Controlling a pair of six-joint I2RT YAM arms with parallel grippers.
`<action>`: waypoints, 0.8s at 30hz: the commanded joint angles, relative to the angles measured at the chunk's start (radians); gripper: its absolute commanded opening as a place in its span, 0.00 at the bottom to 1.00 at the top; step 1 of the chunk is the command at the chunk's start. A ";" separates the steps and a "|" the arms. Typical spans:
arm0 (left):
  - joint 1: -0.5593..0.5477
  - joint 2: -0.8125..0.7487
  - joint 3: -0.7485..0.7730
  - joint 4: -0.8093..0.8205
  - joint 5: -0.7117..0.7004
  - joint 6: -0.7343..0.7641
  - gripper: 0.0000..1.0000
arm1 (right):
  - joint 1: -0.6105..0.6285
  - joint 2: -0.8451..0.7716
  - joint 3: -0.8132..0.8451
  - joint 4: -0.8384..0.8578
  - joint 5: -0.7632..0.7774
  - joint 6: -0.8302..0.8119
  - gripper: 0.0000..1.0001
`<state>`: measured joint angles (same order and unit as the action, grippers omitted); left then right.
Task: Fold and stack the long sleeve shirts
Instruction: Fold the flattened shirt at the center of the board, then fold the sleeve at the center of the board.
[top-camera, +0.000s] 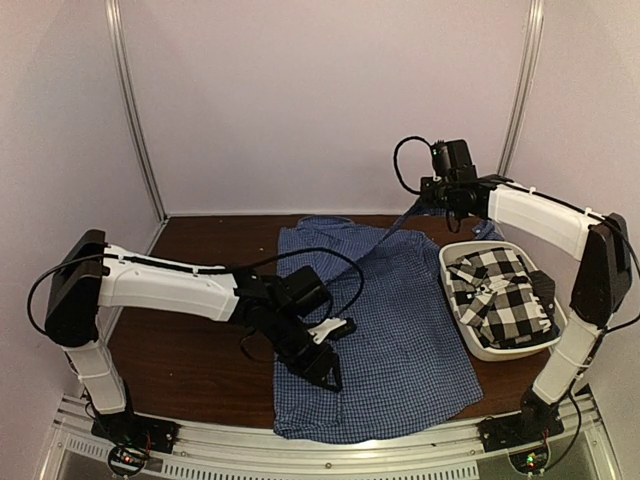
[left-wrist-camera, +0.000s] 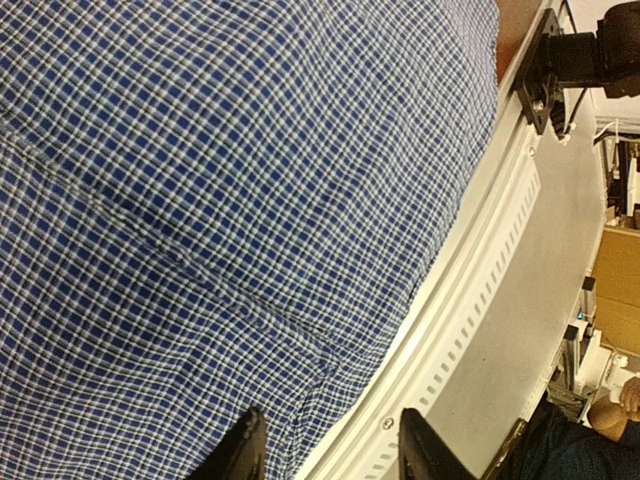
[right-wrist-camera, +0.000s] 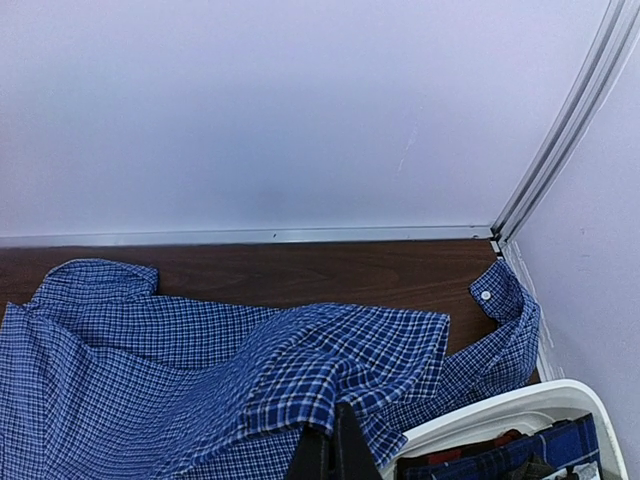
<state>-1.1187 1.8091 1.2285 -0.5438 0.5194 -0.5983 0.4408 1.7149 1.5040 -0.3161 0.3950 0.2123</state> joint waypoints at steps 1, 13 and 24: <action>-0.005 -0.028 -0.012 0.066 0.014 -0.001 0.51 | 0.012 -0.029 -0.023 0.024 0.019 0.004 0.01; 0.229 -0.120 -0.037 0.130 -0.098 -0.095 0.45 | 0.100 -0.045 -0.155 0.165 -0.093 -0.121 0.02; 0.460 -0.106 -0.052 0.202 -0.139 -0.137 0.44 | 0.313 0.014 -0.240 0.253 -0.343 -0.292 0.04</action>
<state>-0.6987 1.7115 1.1820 -0.4030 0.3962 -0.7238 0.6781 1.7061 1.2789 -0.1131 0.1658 0.0002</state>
